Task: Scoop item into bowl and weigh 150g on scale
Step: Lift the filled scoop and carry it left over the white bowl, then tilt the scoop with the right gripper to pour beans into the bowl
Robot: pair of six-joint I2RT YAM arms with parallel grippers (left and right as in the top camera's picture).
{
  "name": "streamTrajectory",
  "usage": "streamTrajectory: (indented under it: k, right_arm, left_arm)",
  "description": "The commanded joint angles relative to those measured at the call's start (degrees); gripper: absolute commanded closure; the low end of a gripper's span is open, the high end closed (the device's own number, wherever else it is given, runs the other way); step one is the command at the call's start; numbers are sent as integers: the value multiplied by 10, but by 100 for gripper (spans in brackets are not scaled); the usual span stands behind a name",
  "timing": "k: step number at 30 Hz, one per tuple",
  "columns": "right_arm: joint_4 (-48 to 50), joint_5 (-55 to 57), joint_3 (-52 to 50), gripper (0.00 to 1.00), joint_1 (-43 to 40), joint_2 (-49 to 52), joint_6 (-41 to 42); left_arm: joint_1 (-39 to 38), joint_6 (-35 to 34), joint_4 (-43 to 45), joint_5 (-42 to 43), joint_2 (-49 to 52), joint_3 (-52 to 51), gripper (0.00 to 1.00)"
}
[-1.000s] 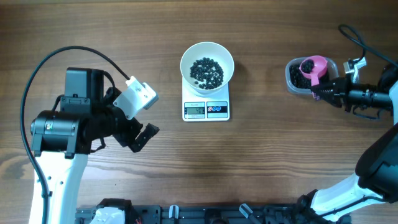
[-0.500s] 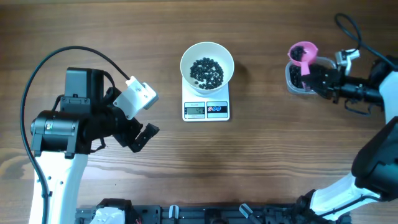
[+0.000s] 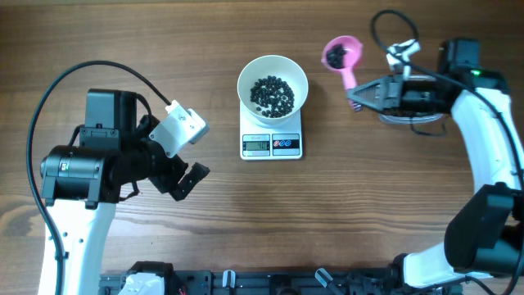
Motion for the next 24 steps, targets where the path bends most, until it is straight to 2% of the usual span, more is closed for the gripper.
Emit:
streamTrajectory:
  k: [1,10,16,18,24]
  right_arm:
    - [19,47,0,95,55,-10,33]
    - [73,246,0,95,163,-10,44]
    - [116,357,0,95,201,-10,16]
    - [126,411,0,96,217,-10,-15]
    - [129,516,0,95,250,-10,-47]
  left_arm:
    - [5,-2,0,13,-5,3,0]
    - [5,-2,0,13,-5,3,0]
    - [5,-2,0,13,-5,3,0]
    - [5,-1,0,13,-5,3,0]
    - [5,-2,0,13,-5,3,0]
